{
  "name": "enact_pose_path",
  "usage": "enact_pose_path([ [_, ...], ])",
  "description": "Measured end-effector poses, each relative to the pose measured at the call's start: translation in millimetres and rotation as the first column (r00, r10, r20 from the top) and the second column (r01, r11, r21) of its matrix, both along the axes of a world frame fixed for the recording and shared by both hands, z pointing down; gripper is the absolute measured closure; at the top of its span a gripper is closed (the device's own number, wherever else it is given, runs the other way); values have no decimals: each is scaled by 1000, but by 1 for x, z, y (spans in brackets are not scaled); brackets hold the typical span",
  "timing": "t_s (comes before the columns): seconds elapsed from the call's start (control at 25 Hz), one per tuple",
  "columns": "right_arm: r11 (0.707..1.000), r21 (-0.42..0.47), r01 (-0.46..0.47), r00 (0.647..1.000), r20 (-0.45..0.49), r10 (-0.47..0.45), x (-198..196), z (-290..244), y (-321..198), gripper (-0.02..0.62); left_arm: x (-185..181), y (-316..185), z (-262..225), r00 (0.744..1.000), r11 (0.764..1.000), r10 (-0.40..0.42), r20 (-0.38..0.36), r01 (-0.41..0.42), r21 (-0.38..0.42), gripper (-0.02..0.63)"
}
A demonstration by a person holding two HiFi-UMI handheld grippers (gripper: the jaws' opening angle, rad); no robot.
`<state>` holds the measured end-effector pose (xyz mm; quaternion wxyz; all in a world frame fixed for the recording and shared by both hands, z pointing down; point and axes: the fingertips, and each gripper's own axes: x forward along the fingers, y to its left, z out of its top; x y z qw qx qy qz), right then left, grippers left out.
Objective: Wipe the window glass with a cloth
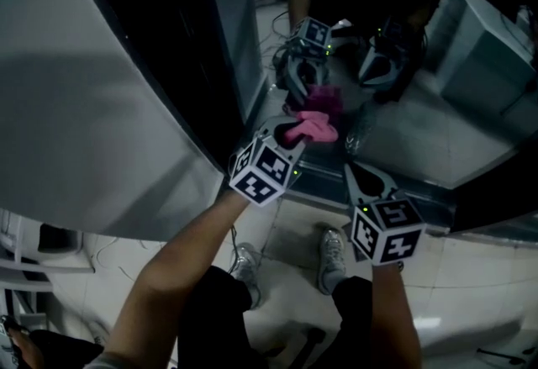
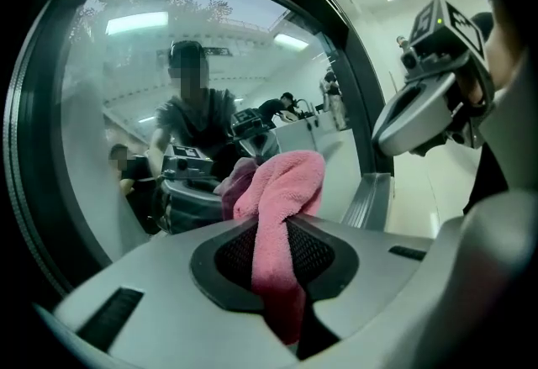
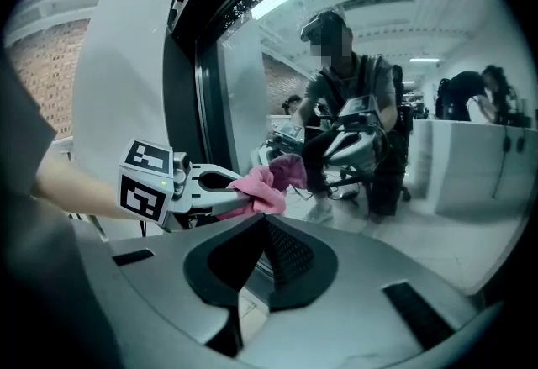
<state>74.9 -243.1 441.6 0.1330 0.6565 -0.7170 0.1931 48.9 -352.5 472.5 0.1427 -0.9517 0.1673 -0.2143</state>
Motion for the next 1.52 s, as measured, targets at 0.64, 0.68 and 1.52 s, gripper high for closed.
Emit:
enact_pose_path([
  [0.64,996,-83,19,999,33,-16,-12,62,-15,597,-14,-1,96,998,994,12,64,-5,-110,551],
  [0.68,996,-91,21,999,31,-18,-15,65,-15,597,-17,-1,101,998,993,13,66,-5,-117,551],
  [1.52,977,-192,93,994,82,-79,-24,89,-20,597,-8,-1,171,986,981,19,168,14,-195,551],
])
